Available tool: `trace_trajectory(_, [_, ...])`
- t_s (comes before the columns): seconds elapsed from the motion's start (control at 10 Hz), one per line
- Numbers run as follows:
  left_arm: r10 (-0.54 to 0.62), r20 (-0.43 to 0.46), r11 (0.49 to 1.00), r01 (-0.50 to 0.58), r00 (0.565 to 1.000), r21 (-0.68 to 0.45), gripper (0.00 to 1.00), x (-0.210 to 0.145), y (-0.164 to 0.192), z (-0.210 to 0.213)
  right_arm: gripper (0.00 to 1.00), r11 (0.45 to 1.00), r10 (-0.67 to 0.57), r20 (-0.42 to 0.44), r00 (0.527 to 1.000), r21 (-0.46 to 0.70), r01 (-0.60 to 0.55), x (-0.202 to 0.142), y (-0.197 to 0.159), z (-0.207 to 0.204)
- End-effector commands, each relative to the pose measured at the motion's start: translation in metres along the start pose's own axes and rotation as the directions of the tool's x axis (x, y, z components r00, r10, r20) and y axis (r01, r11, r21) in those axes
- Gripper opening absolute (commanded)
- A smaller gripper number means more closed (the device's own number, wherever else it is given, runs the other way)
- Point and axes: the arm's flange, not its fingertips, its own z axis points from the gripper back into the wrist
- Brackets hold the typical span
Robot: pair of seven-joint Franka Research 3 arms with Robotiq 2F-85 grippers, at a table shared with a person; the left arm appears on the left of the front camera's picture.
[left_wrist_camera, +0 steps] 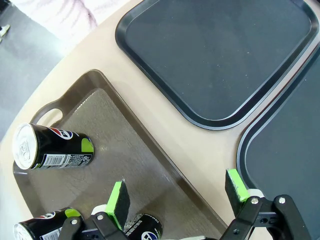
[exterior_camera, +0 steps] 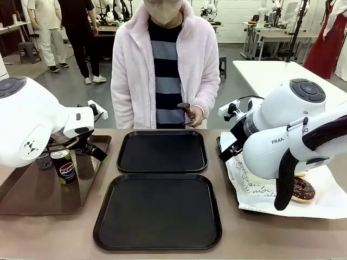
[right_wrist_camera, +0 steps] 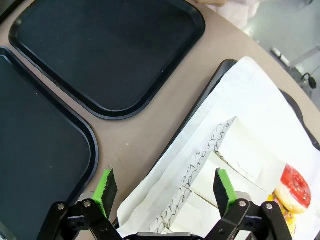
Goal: Set up donuts and drinks on trays.
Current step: Pick up one Pepsi coke and place it on the Flat Tray.
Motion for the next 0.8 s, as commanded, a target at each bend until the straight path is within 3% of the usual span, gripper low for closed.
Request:
trace_trajectory(0.0, [0.000,0.000,1.000,0.000,1.000,0.000,1.00,0.000,0.000,0.000,1.00,1.000,0.000,0.000,1.000,0.000,0.000,0.000,0.000,0.000])
trace_trajectory(0.2, [-0.089,-0.017,0.996,0.089,0.996,-0.005,1.00,-0.022,-0.003,0.070,1.00,0.998,0.054,-0.107,0.993,0.022,-0.052,-0.025,0.020,0.069])
trace_trajectory(0.4, [-0.210,-0.091,0.978,0.210,0.973,-0.009,1.00,-0.065,-0.010,0.135,1.00,0.997,0.071,-0.247,0.966,0.002,-0.073,-0.078,0.038,0.145])
trace_trajectory(0.5, [-0.220,-0.098,0.975,0.221,0.970,-0.005,1.00,-0.088,-0.014,0.150,1.00,0.997,0.083,-0.276,0.958,0.018,-0.081,-0.110,0.044,0.173])
trace_trajectory(0.6, [-0.238,-0.092,0.971,0.236,0.967,-0.034,1.00,-0.104,-0.022,0.157,1.00,0.996,0.084,-0.252,0.964,0.021,-0.081,-0.132,0.045,0.186])
trace_trajectory(0.7, [-0.224,-0.062,0.971,0.228,0.973,0.069,1.00,-0.112,-0.027,0.151,1.00,0.992,0.062,-0.173,0.983,-0.099,-0.080,-0.140,0.035,0.179])
